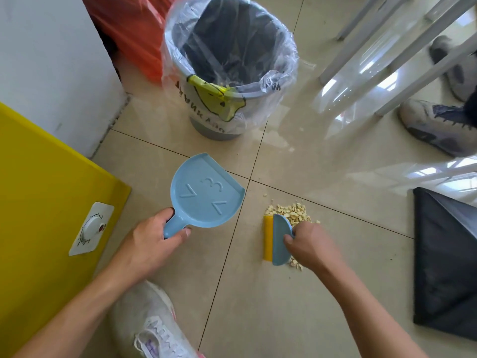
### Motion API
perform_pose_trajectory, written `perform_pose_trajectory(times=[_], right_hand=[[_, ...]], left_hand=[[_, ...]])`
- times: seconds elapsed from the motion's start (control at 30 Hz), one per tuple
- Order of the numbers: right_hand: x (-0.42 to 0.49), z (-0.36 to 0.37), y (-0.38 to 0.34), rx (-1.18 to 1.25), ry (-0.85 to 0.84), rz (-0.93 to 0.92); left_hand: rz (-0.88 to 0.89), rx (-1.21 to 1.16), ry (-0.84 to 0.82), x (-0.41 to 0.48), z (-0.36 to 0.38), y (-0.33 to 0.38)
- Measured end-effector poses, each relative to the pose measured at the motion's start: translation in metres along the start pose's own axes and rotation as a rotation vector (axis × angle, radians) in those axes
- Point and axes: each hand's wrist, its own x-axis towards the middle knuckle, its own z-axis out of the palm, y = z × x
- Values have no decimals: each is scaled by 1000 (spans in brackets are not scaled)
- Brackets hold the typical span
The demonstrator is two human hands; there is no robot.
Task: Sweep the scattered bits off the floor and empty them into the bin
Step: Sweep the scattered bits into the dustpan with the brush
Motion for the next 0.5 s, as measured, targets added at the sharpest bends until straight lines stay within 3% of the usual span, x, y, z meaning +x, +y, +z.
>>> perform_pose_trajectory(times=[0.1, 0.3, 0.5], right_hand=[[6, -11, -18, 132, -5, -8], [48, 3, -95, 620, -95, -51], [88, 2, -47, 648, -45, 158]], left_hand=[[-30, 5, 36, 3, 4, -2], [-75, -30, 110, 7, 5, -4], [-74, -32, 66, 2, 12, -5]])
